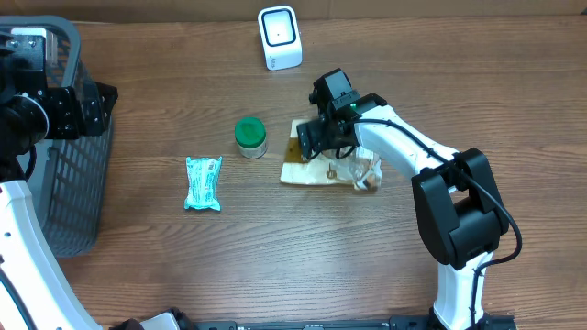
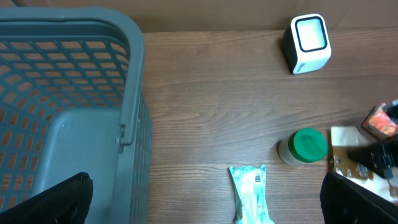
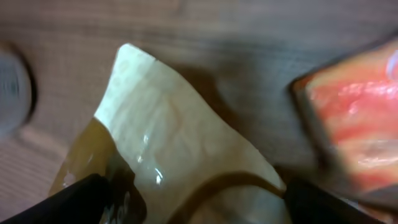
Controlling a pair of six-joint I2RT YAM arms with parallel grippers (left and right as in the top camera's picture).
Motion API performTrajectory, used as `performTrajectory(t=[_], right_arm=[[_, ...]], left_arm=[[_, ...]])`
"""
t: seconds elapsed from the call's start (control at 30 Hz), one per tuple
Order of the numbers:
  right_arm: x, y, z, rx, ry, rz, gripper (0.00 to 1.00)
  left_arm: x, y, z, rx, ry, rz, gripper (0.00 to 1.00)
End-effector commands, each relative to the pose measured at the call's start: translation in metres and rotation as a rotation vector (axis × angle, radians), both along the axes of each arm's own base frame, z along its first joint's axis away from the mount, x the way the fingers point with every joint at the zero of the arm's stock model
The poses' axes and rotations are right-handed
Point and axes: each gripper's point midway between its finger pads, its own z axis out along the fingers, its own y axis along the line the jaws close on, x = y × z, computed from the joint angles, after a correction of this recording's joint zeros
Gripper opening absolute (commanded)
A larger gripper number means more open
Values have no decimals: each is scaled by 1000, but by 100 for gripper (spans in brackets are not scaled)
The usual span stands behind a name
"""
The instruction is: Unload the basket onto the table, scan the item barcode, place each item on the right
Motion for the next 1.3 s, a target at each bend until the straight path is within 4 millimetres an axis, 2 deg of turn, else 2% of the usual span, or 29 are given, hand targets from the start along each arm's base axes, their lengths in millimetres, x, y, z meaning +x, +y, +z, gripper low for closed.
performTrajectory(t=[0.0,0.1,0.2,0.3,0.37,0.47,0.53,0.63,0.73,0.83,0.97,1.17,1.27], right_arm=[[-17,-2,-1,-6,52,116,93],[-31,-9,-3,-44,96,188,92],[-36,-14,6,-59,93,237,93],[-29,-13,34,-49,44,231,98],[-22,-12,60,-31,-1,189,100],[-13,-17,106,18,-46,-4,100],[-15,-23,132,75,-32,-173,100],[-37,-39,158,133,54,-415,100],[-69,-56,170,129,152,-587,96],[-96,-65,176,100,206,-608,86],[-134,-71,194,77,236,-592,83],[-169,-96,245,179,67,-726,82],[-186,-109,246,233,36,-803,82]], left_arm=[[2,-2,-2,-1,2,-24,100],[2,-2,-2,-1,2,-24,99],[2,-2,-2,-1,2,-23,100],[2,-2,-2,-1,2,-23,100],[2,-2,-2,-1,2,-24,100],[2,-2,-2,-1,2,-24,99],[2,-2,-2,-1,2,-24,100],[2,-2,-2,-1,2,-24,100],[2,-2,-2,-1,2,-24,99],[2,-2,-2,-1,2,-24,99],[2,-2,-2,-1,2,-24,100],[2,-2,-3,-2,4,-24,99],[2,-2,-3,-2,4,-24,100]])
